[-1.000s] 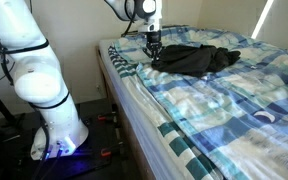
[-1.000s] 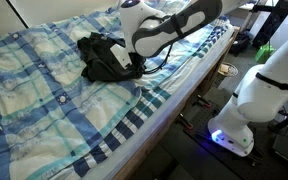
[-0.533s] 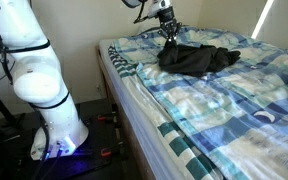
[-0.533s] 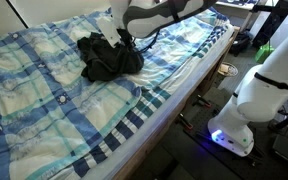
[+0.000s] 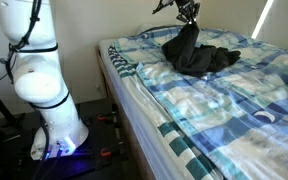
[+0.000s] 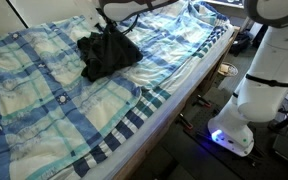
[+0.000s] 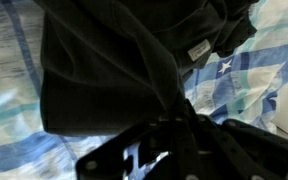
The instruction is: Fold the black dress in half
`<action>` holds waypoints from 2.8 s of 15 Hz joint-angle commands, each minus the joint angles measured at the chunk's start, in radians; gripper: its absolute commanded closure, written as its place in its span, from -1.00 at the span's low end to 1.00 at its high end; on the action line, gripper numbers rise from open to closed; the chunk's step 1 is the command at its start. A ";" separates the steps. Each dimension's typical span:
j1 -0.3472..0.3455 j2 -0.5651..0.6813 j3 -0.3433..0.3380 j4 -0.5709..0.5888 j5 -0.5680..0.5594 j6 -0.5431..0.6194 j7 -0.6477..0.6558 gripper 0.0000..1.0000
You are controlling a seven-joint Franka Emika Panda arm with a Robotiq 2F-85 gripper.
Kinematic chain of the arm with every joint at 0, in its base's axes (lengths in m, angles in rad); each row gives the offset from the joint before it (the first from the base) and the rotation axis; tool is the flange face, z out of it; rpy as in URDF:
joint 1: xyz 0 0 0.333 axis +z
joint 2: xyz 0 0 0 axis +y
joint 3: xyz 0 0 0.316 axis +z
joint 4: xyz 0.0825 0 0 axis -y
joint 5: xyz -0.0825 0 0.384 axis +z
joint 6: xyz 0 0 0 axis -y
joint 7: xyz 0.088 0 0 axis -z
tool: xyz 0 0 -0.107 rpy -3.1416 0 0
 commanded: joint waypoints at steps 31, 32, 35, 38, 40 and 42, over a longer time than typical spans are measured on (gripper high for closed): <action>0.080 0.606 -0.102 0.836 -0.026 0.048 -0.012 0.98; 0.079 0.625 -0.098 0.850 -0.025 0.050 -0.012 0.98; 0.075 0.664 -0.087 0.871 -0.023 0.058 -0.009 0.98; 0.071 0.686 -0.086 0.886 -0.022 0.054 -0.003 0.40; 0.068 0.689 -0.088 0.894 -0.021 0.049 0.002 0.14; 0.068 0.679 -0.091 0.898 -0.027 0.043 -0.001 -0.17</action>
